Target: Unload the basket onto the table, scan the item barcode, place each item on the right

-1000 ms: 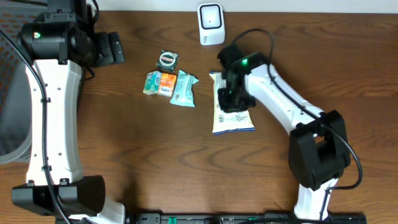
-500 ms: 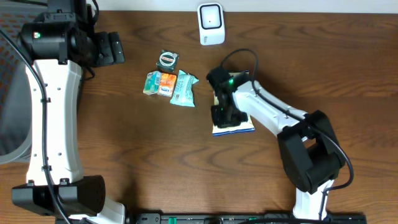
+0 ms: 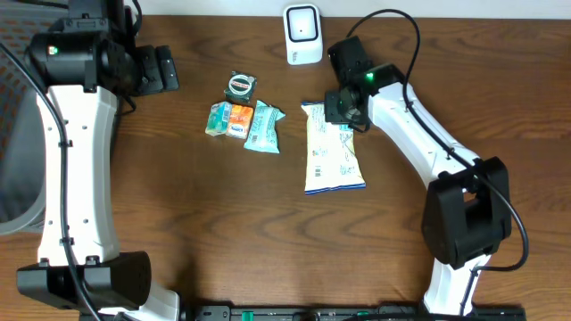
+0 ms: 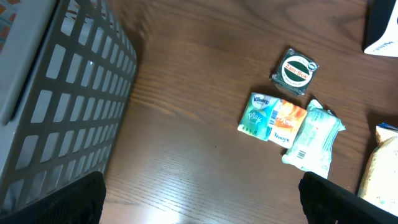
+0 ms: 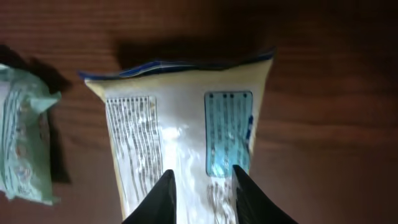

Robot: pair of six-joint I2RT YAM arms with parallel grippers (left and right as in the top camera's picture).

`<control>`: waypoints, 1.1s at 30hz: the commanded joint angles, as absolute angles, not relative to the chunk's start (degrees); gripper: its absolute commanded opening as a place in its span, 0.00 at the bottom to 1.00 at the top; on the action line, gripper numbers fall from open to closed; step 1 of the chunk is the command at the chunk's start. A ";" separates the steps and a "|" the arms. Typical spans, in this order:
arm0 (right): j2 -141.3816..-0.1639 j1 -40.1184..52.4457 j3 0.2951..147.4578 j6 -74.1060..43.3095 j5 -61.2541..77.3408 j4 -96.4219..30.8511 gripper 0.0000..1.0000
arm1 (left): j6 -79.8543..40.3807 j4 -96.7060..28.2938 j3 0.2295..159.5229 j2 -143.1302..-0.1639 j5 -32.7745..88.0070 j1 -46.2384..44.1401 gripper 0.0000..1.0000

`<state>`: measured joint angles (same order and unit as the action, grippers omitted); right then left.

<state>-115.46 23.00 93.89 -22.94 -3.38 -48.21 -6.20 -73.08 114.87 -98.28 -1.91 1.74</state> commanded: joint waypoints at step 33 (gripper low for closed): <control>-119.59 9.82 107.37 -16.40 5.10 -69.52 0.99 | -6.72 -73.08 114.58 -98.50 -2.83 1.98 0.98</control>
